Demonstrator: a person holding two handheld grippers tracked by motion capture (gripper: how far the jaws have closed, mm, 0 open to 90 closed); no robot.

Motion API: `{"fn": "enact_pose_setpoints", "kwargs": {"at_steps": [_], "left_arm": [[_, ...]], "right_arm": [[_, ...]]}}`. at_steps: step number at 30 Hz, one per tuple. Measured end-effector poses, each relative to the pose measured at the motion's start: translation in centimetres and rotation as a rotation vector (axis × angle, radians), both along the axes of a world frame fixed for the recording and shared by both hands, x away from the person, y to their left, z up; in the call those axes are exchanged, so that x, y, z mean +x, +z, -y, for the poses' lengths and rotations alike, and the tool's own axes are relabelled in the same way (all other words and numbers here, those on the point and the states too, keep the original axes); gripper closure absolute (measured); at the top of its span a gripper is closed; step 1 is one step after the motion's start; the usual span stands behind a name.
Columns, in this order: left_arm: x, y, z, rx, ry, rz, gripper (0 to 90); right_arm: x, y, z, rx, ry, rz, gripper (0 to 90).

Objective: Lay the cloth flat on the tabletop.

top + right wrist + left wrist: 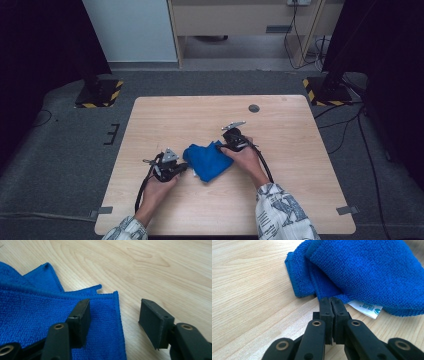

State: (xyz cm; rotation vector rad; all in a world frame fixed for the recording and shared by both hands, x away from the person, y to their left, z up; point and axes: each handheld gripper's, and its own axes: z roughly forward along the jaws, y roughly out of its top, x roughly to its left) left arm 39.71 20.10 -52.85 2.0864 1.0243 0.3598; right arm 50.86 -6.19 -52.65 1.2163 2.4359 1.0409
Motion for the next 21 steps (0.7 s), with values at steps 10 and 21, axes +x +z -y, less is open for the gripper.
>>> {"fn": "enact_pose_setpoints", "kwargs": {"at_steps": [10, 21], "left_arm": [[0.1, 0.0, -0.1, -0.004, 0.004, -0.001, 88.3], [0.0, 0.2, -0.3, -0.014, 0.012, 0.005, 88.3]], "right_arm": [[-0.6, 0.0, -0.6, -0.018, 0.051, 0.011, 59.3], [-1.1, 0.2, -1.1, -0.007, 0.076, 0.020, 82.9]]}}
